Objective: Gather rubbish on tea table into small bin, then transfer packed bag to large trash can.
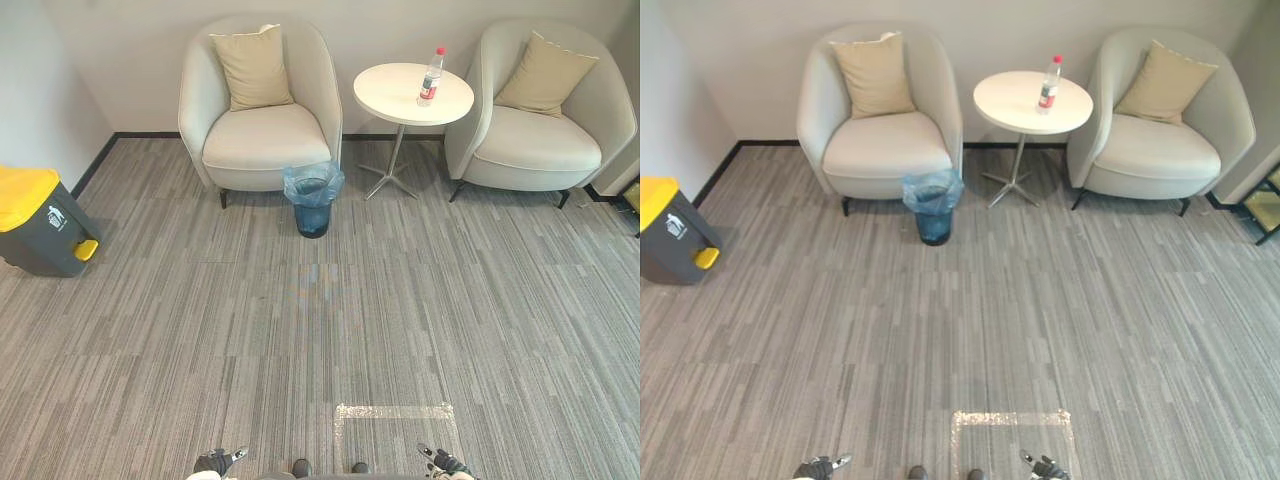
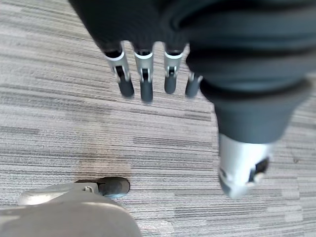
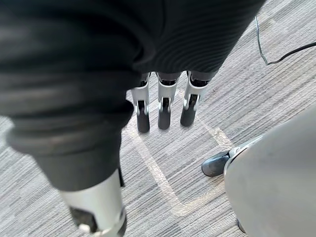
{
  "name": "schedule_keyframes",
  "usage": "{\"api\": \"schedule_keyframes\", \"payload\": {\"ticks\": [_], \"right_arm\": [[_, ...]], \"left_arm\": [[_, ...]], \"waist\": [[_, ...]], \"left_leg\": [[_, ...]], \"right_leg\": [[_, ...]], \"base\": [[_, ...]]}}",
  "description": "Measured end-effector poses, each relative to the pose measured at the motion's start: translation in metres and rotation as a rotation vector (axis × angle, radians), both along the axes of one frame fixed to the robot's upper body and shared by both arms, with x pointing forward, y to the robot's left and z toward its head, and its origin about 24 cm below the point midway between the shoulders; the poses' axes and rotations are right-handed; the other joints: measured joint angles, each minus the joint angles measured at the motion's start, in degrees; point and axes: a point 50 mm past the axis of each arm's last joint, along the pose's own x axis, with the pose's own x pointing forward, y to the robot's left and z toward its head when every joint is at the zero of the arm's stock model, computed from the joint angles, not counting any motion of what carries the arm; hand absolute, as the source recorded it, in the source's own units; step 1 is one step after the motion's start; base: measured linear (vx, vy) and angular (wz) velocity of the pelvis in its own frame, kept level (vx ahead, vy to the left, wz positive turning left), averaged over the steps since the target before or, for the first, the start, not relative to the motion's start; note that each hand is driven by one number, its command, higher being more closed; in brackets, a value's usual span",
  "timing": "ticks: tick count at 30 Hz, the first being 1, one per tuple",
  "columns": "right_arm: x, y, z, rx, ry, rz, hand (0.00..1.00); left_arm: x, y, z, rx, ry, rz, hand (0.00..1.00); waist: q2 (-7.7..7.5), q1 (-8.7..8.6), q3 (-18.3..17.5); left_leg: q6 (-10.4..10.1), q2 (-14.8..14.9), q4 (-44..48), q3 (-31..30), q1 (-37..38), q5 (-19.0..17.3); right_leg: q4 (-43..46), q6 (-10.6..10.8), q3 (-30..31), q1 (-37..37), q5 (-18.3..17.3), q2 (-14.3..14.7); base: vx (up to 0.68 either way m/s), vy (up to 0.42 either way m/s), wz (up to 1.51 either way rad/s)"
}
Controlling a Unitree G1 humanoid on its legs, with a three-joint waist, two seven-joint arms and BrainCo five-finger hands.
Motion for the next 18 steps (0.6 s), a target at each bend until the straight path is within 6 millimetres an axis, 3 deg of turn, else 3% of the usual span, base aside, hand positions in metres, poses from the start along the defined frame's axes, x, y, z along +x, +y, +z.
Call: {"api": "schedule_keyframes", "payload": {"ticks": [18], "right_arm": [[0.003, 0.001, 0.0004, -0.014, 0.003, 0.052, 0.0]], "left_arm": [[0.0038, 0.0, 0.0, 0.01, 0.009, -0.052, 0.0]], "waist": [[-0.12, -0.06, 0.23]], "left_leg": [[0.0, 0.0, 0.0, -0.04, -0.1, -0.02]], "right_leg": [[-0.56, -0.14, -0.18, 0.27, 0.12, 0.01]], "base": [[0.0, -0.001, 0.0]]}}
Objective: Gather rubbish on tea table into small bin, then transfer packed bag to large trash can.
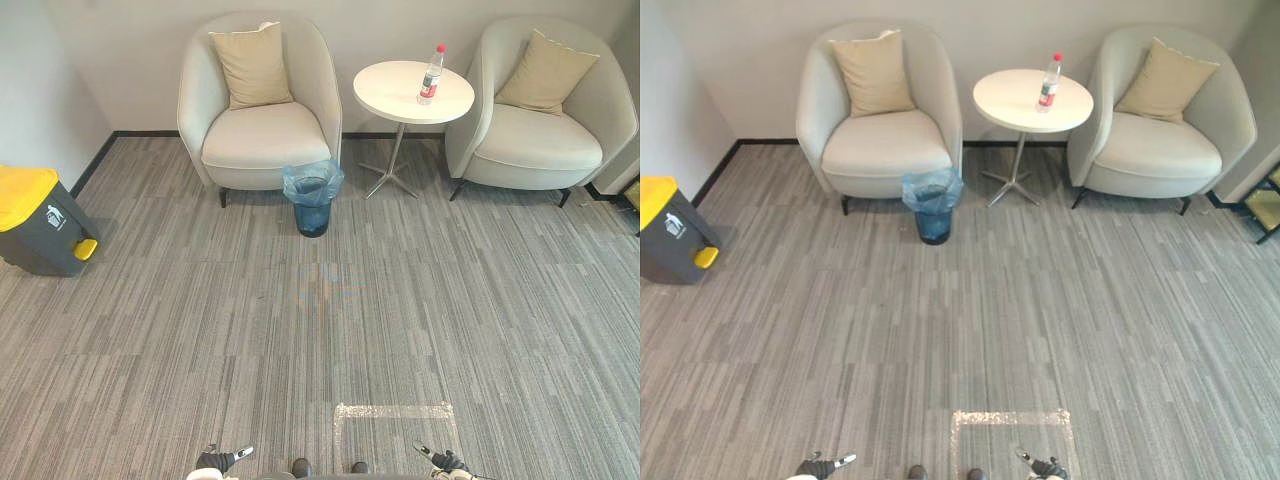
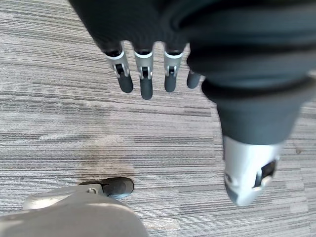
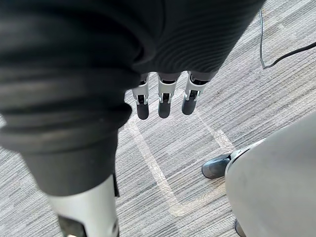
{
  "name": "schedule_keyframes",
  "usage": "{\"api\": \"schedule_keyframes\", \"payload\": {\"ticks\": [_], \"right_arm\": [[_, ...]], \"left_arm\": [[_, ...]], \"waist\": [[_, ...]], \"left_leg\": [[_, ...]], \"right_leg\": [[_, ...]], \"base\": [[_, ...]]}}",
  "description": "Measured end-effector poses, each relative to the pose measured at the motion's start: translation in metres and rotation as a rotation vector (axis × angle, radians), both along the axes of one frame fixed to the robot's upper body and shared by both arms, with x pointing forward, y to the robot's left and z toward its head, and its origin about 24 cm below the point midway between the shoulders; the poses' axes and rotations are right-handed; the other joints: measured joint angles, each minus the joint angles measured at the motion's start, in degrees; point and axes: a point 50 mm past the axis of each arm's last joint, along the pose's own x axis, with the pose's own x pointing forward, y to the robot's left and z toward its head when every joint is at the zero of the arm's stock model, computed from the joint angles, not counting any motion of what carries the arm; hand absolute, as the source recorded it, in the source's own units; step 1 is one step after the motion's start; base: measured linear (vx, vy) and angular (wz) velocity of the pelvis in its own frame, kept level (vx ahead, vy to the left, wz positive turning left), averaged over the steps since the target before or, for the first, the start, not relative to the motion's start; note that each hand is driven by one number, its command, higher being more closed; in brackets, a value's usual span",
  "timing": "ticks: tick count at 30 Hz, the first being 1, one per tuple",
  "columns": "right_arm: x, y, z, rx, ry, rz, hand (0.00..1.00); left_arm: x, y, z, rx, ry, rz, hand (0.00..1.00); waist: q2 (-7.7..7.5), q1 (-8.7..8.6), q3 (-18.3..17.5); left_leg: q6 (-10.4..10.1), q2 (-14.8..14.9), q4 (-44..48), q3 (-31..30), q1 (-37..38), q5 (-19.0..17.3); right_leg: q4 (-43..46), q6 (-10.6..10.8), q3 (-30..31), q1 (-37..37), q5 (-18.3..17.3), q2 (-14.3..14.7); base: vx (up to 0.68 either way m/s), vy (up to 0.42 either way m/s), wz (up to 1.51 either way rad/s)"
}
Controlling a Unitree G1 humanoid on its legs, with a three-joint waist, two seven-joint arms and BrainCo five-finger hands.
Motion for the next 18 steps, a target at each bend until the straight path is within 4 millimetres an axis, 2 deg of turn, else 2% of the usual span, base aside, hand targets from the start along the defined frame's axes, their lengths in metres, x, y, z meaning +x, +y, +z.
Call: {"api": "schedule_keyframes", "payload": {"ticks": [8, 12, 14, 15, 16, 18], "right_arm": [[0.003, 0.0, 0.001, 0.002, -0.014, -0.008, 0.0], [0.008, -0.002, 0.003, 0.001, -0.045, -0.038, 0.0], [0.01, -0.002, 0.004, 0.003, -0.059, -0.059, 0.0], [0.01, -0.002, 0.004, 0.004, -0.061, -0.061, 0.0], [0.011, -0.002, 0.005, 0.009, -0.074, -0.077, 0.0], [0.012, 0.0, 0.006, 0.016, -0.084, -0.091, 0.0]], "left_arm": [[0.004, 0.001, 0.001, 0.008, -0.004, -0.017, 0.0], [0.009, 0.002, 0.002, 0.01, -0.012, -0.019, 0.0], [0.015, 0.003, 0.004, 0.013, -0.03, -0.012, 0.0], [0.016, 0.003, 0.005, 0.014, -0.038, -0.009, 0.0], [0.023, 0.007, 0.009, 0.019, -0.075, 0.01, 0.0], [0.024, 0.006, 0.01, 0.014, -0.091, 0.036, 0.0]], "waist": [[-0.12, -0.4, 0.99], [-0.09, -1.05, 2.5], [-0.16, -1.03, 3.43], [-0.26, -0.97, 3.58], [-0.87, -0.84, 4.46], [-1.01, -0.52, 4.83]], "left_leg": [[-0.37, 0.32, 0.0, 0.95, -0.39, -0.26], [-1.52, 0.88, 2.71, 2.58, -1.34, -1.97], [-2.57, 2.05, 13.39, 4.63, -5.31, -6.88], [-2.91, 2.26, 15.92, 5.01, -6.15, -7.61], [-3.71, 3.35, 27.87, 7.15, -10.72, -8.62], [-3.51, 4.74, 38.01, 7.98, -15.35, -9.25]], "right_leg": [[-0.15, -0.09, 0.76, -0.62, 0.05, 0.31], [0.83, -0.49, 1.94, -0.85, -0.36, 0.54], [3.46, -1.3, 3.27, -1.71, -2.19, 0.68], [4.04, -1.68, 3.59, -1.84, -2.76, 0.64], [6.95, -2.12, 5.1, -2.34, -5.42, 0.22], [9.61, -2.87, 7.15, -2.49, -7.02, 0.2]], "base": [[-0.01, -0.009, -0.05], [0.02, -0.027, -0.16], [0.0, -0.055, -0.24], [-0.01, -0.079, -0.34], [-0.01, -0.069, -0.33], [0.05, -0.064, -0.48]]}}
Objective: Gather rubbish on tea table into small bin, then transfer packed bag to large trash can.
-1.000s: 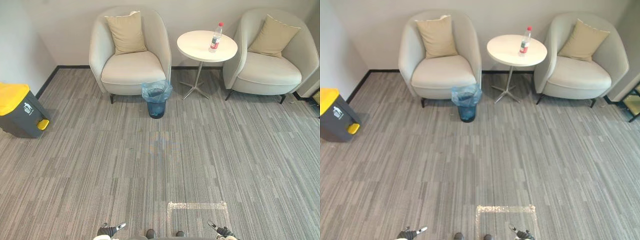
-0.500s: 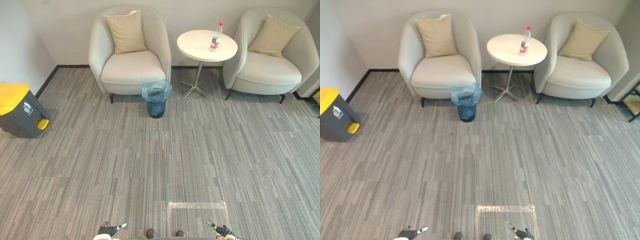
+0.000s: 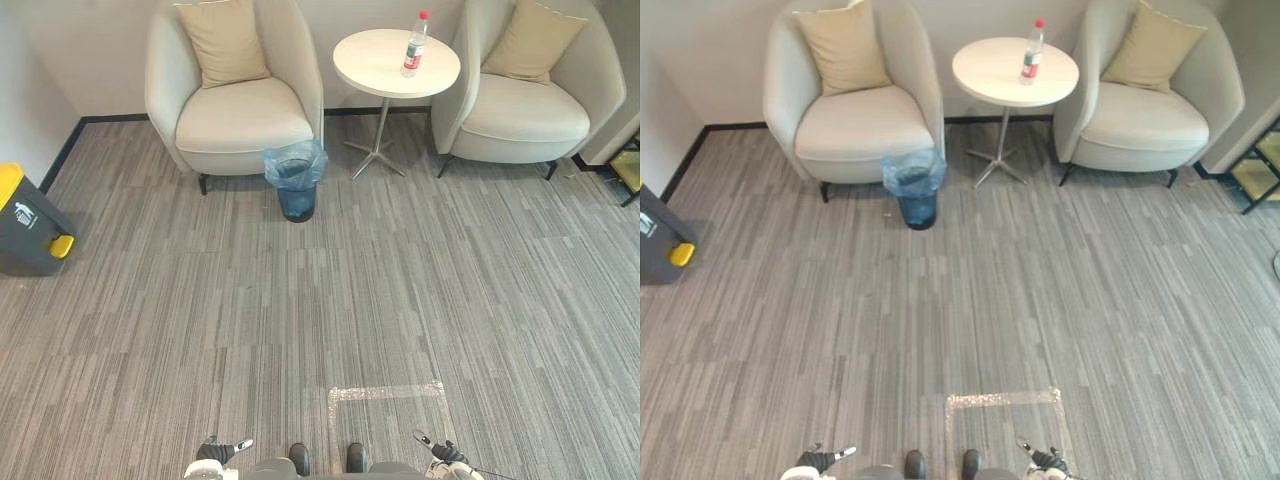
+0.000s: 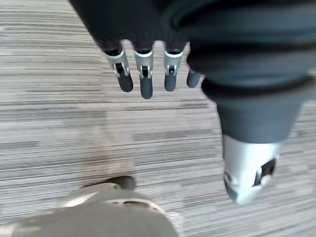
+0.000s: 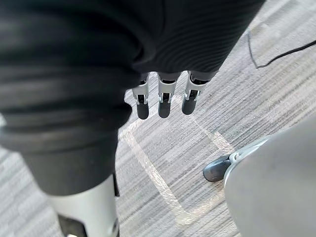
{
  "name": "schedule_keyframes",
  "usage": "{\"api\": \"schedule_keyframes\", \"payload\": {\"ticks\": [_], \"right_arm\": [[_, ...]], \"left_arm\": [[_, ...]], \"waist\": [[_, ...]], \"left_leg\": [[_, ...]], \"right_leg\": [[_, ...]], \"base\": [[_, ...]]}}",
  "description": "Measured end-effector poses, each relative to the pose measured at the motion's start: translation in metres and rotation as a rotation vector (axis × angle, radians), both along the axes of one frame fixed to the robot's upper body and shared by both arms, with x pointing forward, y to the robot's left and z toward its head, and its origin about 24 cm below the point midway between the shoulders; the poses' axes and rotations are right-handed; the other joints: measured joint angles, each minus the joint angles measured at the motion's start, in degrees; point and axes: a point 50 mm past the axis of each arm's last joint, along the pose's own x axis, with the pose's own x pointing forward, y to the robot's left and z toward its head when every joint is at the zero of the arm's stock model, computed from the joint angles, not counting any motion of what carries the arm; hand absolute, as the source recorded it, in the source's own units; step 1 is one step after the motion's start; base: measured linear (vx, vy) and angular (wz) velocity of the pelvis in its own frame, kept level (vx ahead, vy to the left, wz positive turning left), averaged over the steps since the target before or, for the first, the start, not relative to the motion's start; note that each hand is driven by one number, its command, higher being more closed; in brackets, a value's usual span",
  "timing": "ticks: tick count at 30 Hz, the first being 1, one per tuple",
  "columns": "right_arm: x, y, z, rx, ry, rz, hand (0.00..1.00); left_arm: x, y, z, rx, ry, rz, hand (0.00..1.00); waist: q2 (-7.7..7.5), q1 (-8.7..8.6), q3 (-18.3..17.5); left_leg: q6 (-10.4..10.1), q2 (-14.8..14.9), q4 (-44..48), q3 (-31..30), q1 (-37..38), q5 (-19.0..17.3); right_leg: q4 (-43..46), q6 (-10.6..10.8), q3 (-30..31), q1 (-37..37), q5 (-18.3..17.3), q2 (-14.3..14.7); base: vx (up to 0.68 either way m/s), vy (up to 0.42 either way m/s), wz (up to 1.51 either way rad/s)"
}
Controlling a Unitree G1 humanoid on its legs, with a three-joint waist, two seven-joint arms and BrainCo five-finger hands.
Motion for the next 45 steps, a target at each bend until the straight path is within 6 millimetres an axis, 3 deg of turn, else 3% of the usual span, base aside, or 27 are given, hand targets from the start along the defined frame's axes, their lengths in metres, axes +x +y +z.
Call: {"api": "schedule_keyframes", "payload": {"ticks": [4, 6, 7, 8, 9, 11, 13, 14, 16, 19, 21, 22, 23, 24, 25, 27, 28, 29, 31, 33, 36, 38, 39, 41, 42, 44, 45], "right_arm": [[0.002, -0.006, 0.003, -0.023, -0.016, -0.01, 0.0], [0.001, -0.007, 0.003, -0.026, -0.009, -0.011, 0.0], [-0.005, -0.011, 0.002, -0.033, 0.009, -0.022, 0.0], [-0.006, -0.01, 0.001, -0.029, 0.015, -0.025, 0.0], [-0.011, -0.005, -0.001, -0.019, 0.029, -0.027, 0.0], [-0.011, -0.002, 0.0, -0.015, 0.024, -0.021, 0.0], [-0.006, 0.002, 0.002, -0.014, -0.009, 0.005, 0.0], [-0.005, 0.001, 0.003, -0.018, -0.019, 0.007, 0.0], [0.001, -0.004, 0.007, -0.043, -0.049, 0.026, 0.0], [0.008, -0.004, 0.009, -0.055, -0.069, 0.051, 0.0], [0.012, -0.004, 0.012, -0.063, -0.092, 0.053, 0.0], [0.013, -0.003, 0.012, -0.077, -0.097, 0.08, 0.0], [0.012, -0.001, 0.011, -0.078, -0.089, 0.095, 0.0], [0.013, -0.001, 0.012, -0.078, -0.09, 0.101, 0.0], [0.017, -0.009, 0.014, -0.107, -0.095, 0.123, 0.0], [0.018, -0.014, 0.015, -0.123, -0.094, 0.129, 0.0], [0.017, -0.016, 0.014, -0.132, -0.076, 0.134, 0.0], [0.016, -0.016, 0.013, -0.136, -0.062, 0.143, 0.0], [0.012, -0.013, 0.011, -0.141, -0.03, 0.158, 0.0], [0.009, -0.011, 0.008, -0.134, -0.001, 0.168, 0.0], [0.007, -0.011, 0.005, -0.124, 0.024, 0.157, 0.0], [0.004, -0.012, 0.004, -0.122, 0.04, 0.153, 0.0], [0.0, -0.011, 0.002, -0.116, 0.061, 0.161, 0.0], [0.004, 0.001, 0.001, -0.09, 0.059, 0.182, 0.0], [0.006, 0.006, 0.001, -0.085, 0.051, 0.196, 0.0], [0.006, 0.007, 0.001, -0.084, 0.05, 0.221, 0.0], [0.006, 0.006, 0.001, -0.098, 0.049, 0.245, 0.0]], "left_arm": [[-0.003, -0.004, 0.0, -0.024, -0.018, 0.052, 0.0], [-0.001, -0.005, 0.0, -0.028, -0.024, 0.065, 0.0], [-0.005, -0.009, -0.002, -0.027, -0.009, 0.069, 0.0], [-0.007, -0.006, -0.002, -0.023, -0.001, 0.071, 0.0], [-0.008, -0.001, -0.002, -0.01, 0.003, 0.071, 0.0], [-0.008, -0.001, -0.002, -0.007, 0.001, 0.076, 0.0], [-0.007, 0.002, -0.001, 0.001, 0.002, 0.072, 0.0], [-0.004, 0.001, 0.0, -0.002, -0.005, 0.069, 0.0], [0.005, -0.01, 0.0, -0.035, -0.03, 0.07, 0.0], [0.01, -0.031, -0.002, -0.089, -0.038, 0.061, 0.0], [0.011, -0.032, -0.003, -0.091, -0.033, 0.053, 0.0], [0.007, -0.029, -0.004, -0.079, -0.018, 0.041, 0.0], [0.006, -0.025, -0.004, -0.07, -0.012, 0.045, 0.0], [0.006, -0.028, -0.005, -0.08, -0.007, 0.05, 0.0], [0.002, -0.04, -0.007, -0.114, 0.005, 0.068, 0.0], [0.003, -0.049, -0.008, -0.135, 0.004, 0.075, 0.0], [0.005, -0.049, -0.007, -0.133, -0.011, 0.099, 0.0], [0.006, -0.047, -0.006, -0.134, -0.021, 0.121, 0.0], [0.01, -0.04, -0.003, -0.128, -0.055, 0.145, 0.0], [0.015, -0.037, 0.0, -0.12, -0.082, 0.145, 0.0], [0.021, -0.037, 0.003, -0.129, -0.12, 0.146, 0.0], [0.02, -0.038, 0.003, -0.133, -0.118, 0.137, 0.0], [0.022, -0.038, 0.003, -0.129, -0.119, 0.123, 0.0], [0.022, -0.03, 0.004, -0.106, -0.116, 0.117, 0.0], [0.021, -0.026, 0.004, -0.094, -0.11, 0.116, 0.0], [0.018, -0.025, 0.003, -0.092, -0.097, 0.117, 0.0], [0.018, -0.025, 0.002, -0.091, -0.092, 0.117, 0.0]], "waist": [[1.58, 0.2, -0.06], [1.69, 0.88, -0.15], [2.63, 1.18, -0.8], [2.33, 1.35, -1.02], [0.71, 1.85, -2.23], [0.12, 2.76, -2.47], [-0.58, 1.89, -2.83], [-0.42, 1.82, -2.7], [0.66, 1.71, -2.18], [1.34, 1.08, -1.75], [1.36, 0.05, -1.79], [0.53, -0.49, -2.13], [-0.68, -0.72, -2.27], [-0.67, -0.78, -2.52], [2.75, -0.46, -3.31], [4.62, -0.89, -3.68], [5.52, -0.88, -3.18], [5.05, -0.58, -2.5], [4.42, 0.09, -0.88], [3.66, 0.67, -0.61], [3.5, 1.96, -0.57], [3.62, 2.63, -0.72], [3.09, 3.21, -1.07], [1.2, 3.15, -1.76], [-0.29, 2.99, -2.46], [-0.37, 3.16, -2.59], [-0.37, 2.75, -2.5]], "left_leg": [[-0.22, 1.92, 2.68, -1.7, -6.32, -4.03], [-0.79, 0.14, -6.3, -4.67, -6.59, -2.5], [0.62, -0.8, -12.29, -8.04, -5.5, 2.0], [1.37, -1.31, -11.88, -7.67, -5.17, 1.3], [1.6, -1.92, -11.83, -4.22, -4.06, -1.02], [3.04, -2.21, -11.96, -1.49, -1.0, -2.61], [4.76, -3.6, -13.88, -0.33, 4.44, -4.42], [4.72, -3.61, -14.43, -0.35, 5.86, -4.84], [4.73, -3.12, -18.29, -0.8, 11.91, -4.89], [4.67, -0.72, -21.57, -0.6, 18.4, -4.86], [4.27, 0.43, -21.66, -1.18, 20.07, -4.88], [3.04, -0.22, -22.11, -2.61, 21.31, -5.06], [1.9, -0.95, -22.08, -3.99, 22.75, -5.56], [1.15, -0.96, -21.9, -4.55, 23.56, -5.9], [-0.37, 1.31, -20.46, -5.29, 23.44, -5.13], [-2.87, 1.95, -14.7, -6.44, 20.91, -2.38], [-3.5, 2.99, -2.59, -8.23, 16.6, 1.73], [-4.42, 3.84, 5.56, -8.92, 13.17, 4.68], [-3.59, 6.14, 22.33, -7.96, 4.94, 0.62], [-2.94, 6.36, 22.95, -6.16, -1.96, -2.12], [-1.15, 3.17, 2.53, -3.02, -7.84, -2.65], [-1.81, 0.45, -13.95, -3.41, -7.15, 2.18], [1.17, -0.66, -19.44, -3.69, -6.27, 10.91], [3.6, -2.42, -19.12, -2.5, -5.78, 9.49], [4.3, -3.22, -19.07, -0.7, -4.98, 7.82], [4.98, -3.66, -20.09, 0.79, -1.8, 6.32], [5.21, -4.37, -21.89, 0.58, 1.84, 4.89]], "right_leg": [[2.27, -0.35, 5.27, 0.5, -2.79, -0.35], [2.6, 0.85, 7.11, 0.06, -4.08, -1.35], [4.3, 2.19, 9.19, -0.46, -6.24, -1.21], [5.1, 2.71, 9.63, -0.44, -6.97, -1.58], [9.26, 4.12, 10.18, -1.37, -8.2, -3.04], [18.45, 5.86, 9.64, -4.58, -8.82, -3.83], [36.92, 12.31, 6.41, -11.48, -6.81, -5.25], [41.97, 12.65, 4.86, -13.64, -6.66, -5.7], [51.56, 10.0, -4.4, -19.91, -7.9, -9.17], [44.99, 6.73, -11.41, -23.25, -9.6, -9.8], [35.97, 5.82, -13.0, -25.61, -7.61, -8.85], [24.53, 2.41, -12.64, -26.15, 1.41, -7.34], [21.63, -0.82, -12.68, -26.29, 6.76, -6.86], [22.94, -0.76, -13.13, -26.0, 4.05, -7.1], [23.87, -1.4, -13.41, -25.91, 2.87, -5.18], [21.75, -1.74, -13.53, -23.87, 1.03, -3.84], [18.24, -2.06, -13.61, -19.7, 0.01, -2.31], [16.18, -2.21, -13.59, -16.8, -0.34, -1.99], [11.01, -3.04, -13.91, -7.88, -1.45, -0.98], [7.42, -2.71, -14.37, -2.87, -2.14, -1.01], [2.24, -1.17, -14.42, 2.63, -2.86, -1.58], [-0.5, 0.17, -13.55, 5.65, -3.58, -1.62], [-1.85, 1.91, -11.32, 7.62, -4.57, -1.58], [-1.48, 3.18, -9.6, 8.0, -5.49, -3.67], [1.89, 3.43, -7.42, 6.45, -5.59, -5.27], [14.43, 4.41, -4.41, 1.95, -5.88, -6.23], [29.0, 9.22, -3.34, -3.64, -3.6, -7.32]], "base": [[0.18, 0.091, -0.63], [0.31, 0.224, -0.71], [0.23, 0.193, -0.62], [0.43, 0.265, -0.76], [0.4, 0.186, -0.83], [0.43, 0.204, -0.8], [0.42, 0.153, -0.35], [0.4, 0.1, -0.15], [0.37, 0.05, -0.08], [0.44, -0.038, 0.02], [0.43, -0.135, 0.16], [0.48, -0.192, 0.1], [0.51, -0.226, 0.03], [0.54, -0.222, -0.29], [0.52, -0.202, -0.36], [0.55, -0.203, -0.23], [0.5, -0.194, -0.07], [0.47, -0.176, -0.02], [0.42, -0.122, 0.03], [0.36, -0.093, 0.02], [0.33, 0.01, -0.02], [0.46, 0.111, -0.27], [0.56, 0.173, -0.5], [0.56, 0.146, -0.45], [0.53, 0.126, -0.46], [0.54, 0.173, -0.38], [0.46, 0.167, -0.01]]}}
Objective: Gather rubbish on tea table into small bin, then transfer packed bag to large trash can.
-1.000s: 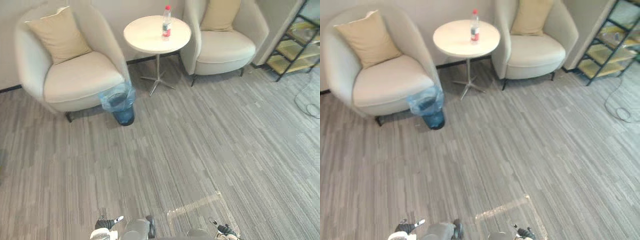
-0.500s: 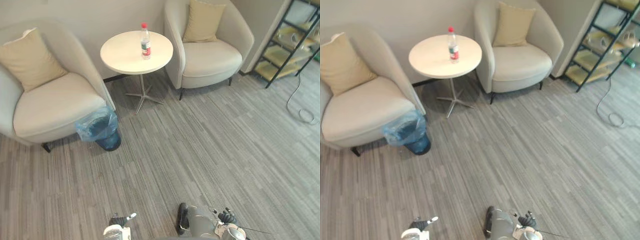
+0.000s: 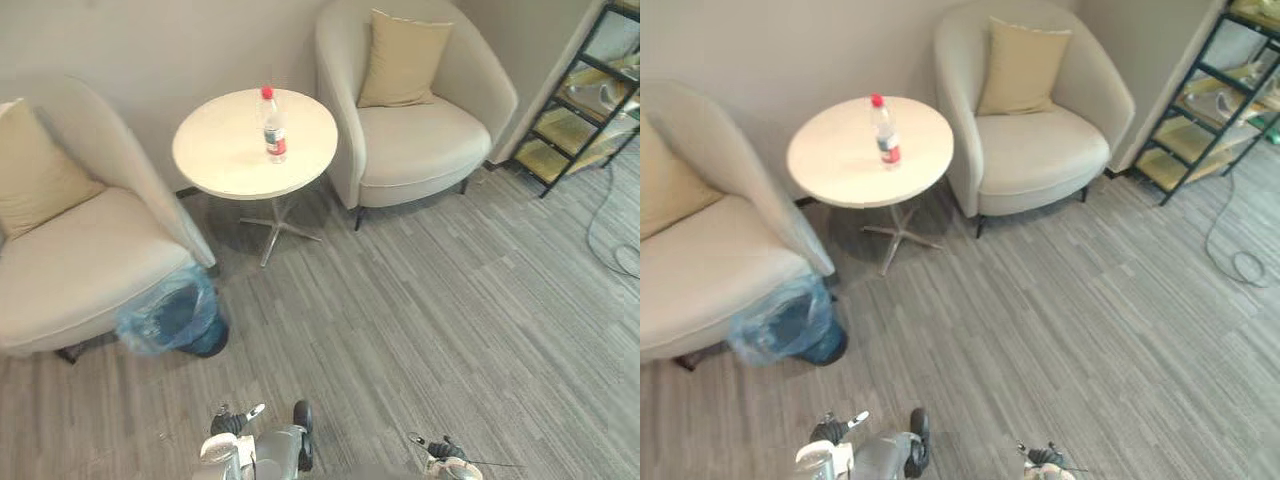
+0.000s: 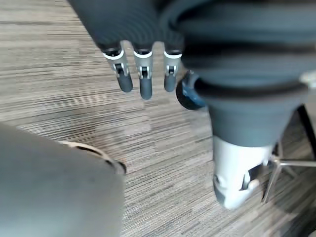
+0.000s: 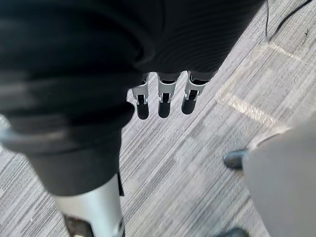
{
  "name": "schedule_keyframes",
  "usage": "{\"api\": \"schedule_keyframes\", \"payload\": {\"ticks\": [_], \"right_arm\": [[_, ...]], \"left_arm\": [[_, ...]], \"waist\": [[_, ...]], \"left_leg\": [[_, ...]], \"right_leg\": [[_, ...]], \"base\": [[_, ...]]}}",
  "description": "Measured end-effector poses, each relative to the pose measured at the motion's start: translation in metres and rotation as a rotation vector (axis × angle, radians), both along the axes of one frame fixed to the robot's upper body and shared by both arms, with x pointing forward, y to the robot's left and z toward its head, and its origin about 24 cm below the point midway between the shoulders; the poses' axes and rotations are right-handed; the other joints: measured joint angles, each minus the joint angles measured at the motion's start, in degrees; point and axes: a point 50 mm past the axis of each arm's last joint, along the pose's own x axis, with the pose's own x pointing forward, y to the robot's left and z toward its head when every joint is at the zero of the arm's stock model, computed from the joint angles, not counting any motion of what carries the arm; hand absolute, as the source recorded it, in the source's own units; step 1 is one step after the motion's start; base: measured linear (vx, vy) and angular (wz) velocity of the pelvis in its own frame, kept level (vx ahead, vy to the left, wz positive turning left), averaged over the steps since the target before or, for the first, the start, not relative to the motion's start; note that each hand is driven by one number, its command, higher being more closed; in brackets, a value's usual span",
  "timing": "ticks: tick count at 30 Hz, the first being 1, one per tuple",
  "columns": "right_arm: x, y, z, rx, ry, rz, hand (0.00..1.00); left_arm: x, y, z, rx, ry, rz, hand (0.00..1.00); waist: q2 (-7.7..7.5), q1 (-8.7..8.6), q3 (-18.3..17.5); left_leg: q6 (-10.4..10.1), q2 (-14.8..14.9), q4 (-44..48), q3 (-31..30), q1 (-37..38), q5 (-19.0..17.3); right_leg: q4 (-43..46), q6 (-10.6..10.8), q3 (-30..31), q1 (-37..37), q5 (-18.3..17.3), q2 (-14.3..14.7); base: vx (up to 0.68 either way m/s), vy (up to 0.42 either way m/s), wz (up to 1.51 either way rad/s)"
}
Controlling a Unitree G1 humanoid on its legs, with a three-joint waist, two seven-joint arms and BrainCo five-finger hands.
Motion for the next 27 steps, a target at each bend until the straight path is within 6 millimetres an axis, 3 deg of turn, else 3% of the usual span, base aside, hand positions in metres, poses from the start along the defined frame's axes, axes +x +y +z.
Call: {"api": "schedule_keyframes", "payload": {"ticks": [1, 4, 7, 9, 10, 11, 12, 13, 14, 15, 16, 17, 18, 20, 24, 25, 26, 27], "right_arm": [[-0.001, -0.002, 0.002, -0.007, -0.019, 0.001, 0.0], [0.004, -0.006, 0.007, -0.021, -0.066, 0.005, 0.0], [0.011, -0.008, 0.01, -0.027, -0.097, 0.007, 0.0], [0.015, -0.008, 0.012, -0.026, -0.11, 0.013, 0.0], [0.015, -0.008, 0.012, -0.027, -0.11, 0.018, 0.0], [0.013, -0.005, 0.01, -0.024, -0.099, 0.03, 0.0], [0.014, -0.005, 0.01, -0.019, -0.102, 0.026, 0.0], [0.02, -0.01, 0.012, -0.043, -0.104, 0.055, 0.0], [0.02, -0.011, 0.012, -0.045, -0.104, 0.055, 0.0], [0.02, -0.017, 0.013, -0.061, -0.104, 0.055, 0.0], [0.019, -0.021, 0.014, -0.075, -0.103, 0.053, 0.0], [0.019, -0.022, 0.014, -0.08, -0.102, 0.052, 0.0], [0.018, -0.023, 0.014, -0.087, -0.097, 0.049, 0.0], [0.013, -0.02, 0.012, -0.08, -0.073, 0.043, 0.0], [0.01, -0.018, 0.009, -0.075, -0.05, 0.038, 0.0], [0.009, -0.019, 0.009, -0.078, -0.043, 0.034, 0.0], [0.007, -0.022, 0.009, -0.085, -0.037, 0.029, 0.0], [0.004, -0.026, 0.008, -0.084, -0.02, 0.011, 0.0]], "left_arm": [[-0.001, 0.0, -0.001, -0.002, 0.009, 0.001, 0.0], [-0.005, -0.003, -0.003, -0.011, 0.027, 0.004, 0.0], [-0.007, -0.005, -0.004, -0.023, 0.029, 0.02, 0.0], [-0.009, -0.006, -0.005, -0.026, 0.034, 0.023, 0.0], [-0.01, -0.005, -0.005, -0.025, 0.036, 0.027, 0.0], [-0.014, -0.001, -0.005, -0.019, 0.042, 0.045, 0.0], [-0.015, -0.002, -0.006, -0.026, 0.045, 0.062, 0.0], [-0.021, -0.01, -0.009, -0.057, 0.06, 0.088, 0.0], [-0.023, -0.012, -0.009, -0.064, 0.061, 0.099, 0.0], [-0.026, -0.018, -0.01, -0.08, 0.063, 0.114, 0.0], [-0.022, -0.021, -0.009, -0.087, 0.046, 0.113, 0.0], [-0.021, -0.022, -0.009, -0.091, 0.043, 0.113, 0.0], [-0.018, -0.021, -0.007, -0.088, 0.029, 0.114, 0.0], [-0.015, -0.016, -0.005, -0.074, 0.006, 0.112, 0.0], [-0.008, -0.015, -0.001, -0.059, -0.027, 0.087, 0.0], [-0.007, -0.014, -0.001, -0.05, -0.027, 0.073, 0.0], [-0.008, -0.012, -0.001, -0.043, -0.025, 0.065, 0.0], [-0.007, -0.014, -0.001, -0.043, -0.022, 0.047, 0.0]], "waist": [[0.05, -0.47, 0.09], [0.78, -0.82, 0.34], [1.3, -1.56, 0.5], [1.66, -1.84, 0.71], [1.5, -1.88, 0.73], [0.38, -1.87, 0.37], [0.3, -2.12, 0.27], [2.82, -2.1, -0.03], [3.27, -2.23, -0.25], [4.32, -2.19, -0.24], [5.8, -2.33, -0.21], [6.14, -2.52, -0.05], [6.52, -2.68, 0.65], [5.49, -1.62, 1.3], [4.85, -0.68, 1.42], [4.56, -0.67, 1.53], [4.4, -0.66, 1.5], [4.41, -0.6, 1.45]], "left_leg": [[-0.34, -0.73, -0.71, -0.84, 3.38, -1.68], [-0.95, -1.12, -3.57, -2.46, 12.24, -3.71], [-2.08, 1.02, -4.63, -4.41, 16.5, -4.7], [-2.89, 3.06, -5.35, -5.65, 18.56, -6.13], [-3.96, 3.78, -5.35, -6.72, 19.66, -7.46], [-5.08, 3.2, -5.21, -8.55, 20.65, -8.72], [-5.57, 3.3, -4.94, -9.25, 21.36, -9.49], [-5.72, 5.34, -2.7, -10.37, 20.98, -9.59], [-5.83, 5.62, -0.79, -10.67, 20.12, -9.65], [-6.06, 6.93, 6.46, -11.32, 16.41, -9.75], [-7.55, 8.39, 16.44, -11.75, 11.27, -8.78], [-8.33, 9.06, 20.12, -11.72, 9.72, -8.03], [-8.69, 11.56, 30.89, -11.44, 5.02, -5.46], [-8.68, 13.37, 38.61, -7.99, 0.8, -6.46], [-8.03, 12.02, 27.3, 0.54, -4.27, -7.79], [-7.65, 9.84, 16.11, 4.25, -4.53, -6.62], [-7.56, 8.94, 12.11, 4.83, -4.22, -5.12], [-6.74, 7.2, 3.83, 5.04, -3.11, -0.65]], "right_leg": [[12.03, 1.2, 0.06, -4.72, 0.51, -1.33], [20.89, -0.09, -4.64, -11.47, -1.98, -4.69], [12.62, -1.98, -8.05, -16.23, -3.38, -5.05], [2.97, -2.41, -6.63, -18.17, -1.67, -2.87], [-4.49, -2.64, -4.32, -18.42, 2.0, -1.42], [-11.38, -4.03, -1.86, -17.88, 8.57, -0.99], [-9.61, -3.39, -1.16, -18.05, 8.61, -0.62], [-7.72, -4.64, -2.57, -18.1, 6.51, 0.26], [-7.87, -4.43, -2.82, -17.86, 5.52, 0.27], [-8.75, -5.47, -4.52, -16.68, 4.51, 0.61], [-10.29, -6.02, -6.45, -14.45, 3.19, 1.51], [-10.88, -6.18, -7.16, -13.38, 2.7, 1.73], [-12.56, -7.08, -9.05, -9.64, 1.45, 2.44], [-14.73, -7.63, -10.67, -4.44, 0.07, 2.72], [-21.65, -6.97, -14.22, 2.88, 0.09, 2.47], [-24.13, -6.22, -15.32, 5.57, 0.15, 2.29], [-24.85, -5.95, -15.56, 6.28, 0.21, 2.26], [-26.09, -5.29, -15.75, 7.48, 0.22, 2.59]], "base": [[0.46, 0.149, 0.08], [0.51, 0.055, 0.3], [0.38, -0.073, 0.44], [0.43, -0.2, 0.54], [0.51, -0.362, 0.55], [0.43, -0.315, 0.51], [0.42, -0.312, 0.3], [0.24, -0.185, 0.15], [0.48, -0.369, 0.2], [0.46, -0.38, 0.45], [0.44, -0.37, 0.5], [0.34, -0.28, 0.72], [0.32, -0.246, 0.66], [0.3, -0.217, 0.48], [0.28, -0.091, 0.28], [0.34, -0.004, 0.33], [0.44, 0.032, 0.31], [0.28, 0.075, -0.03]]}}
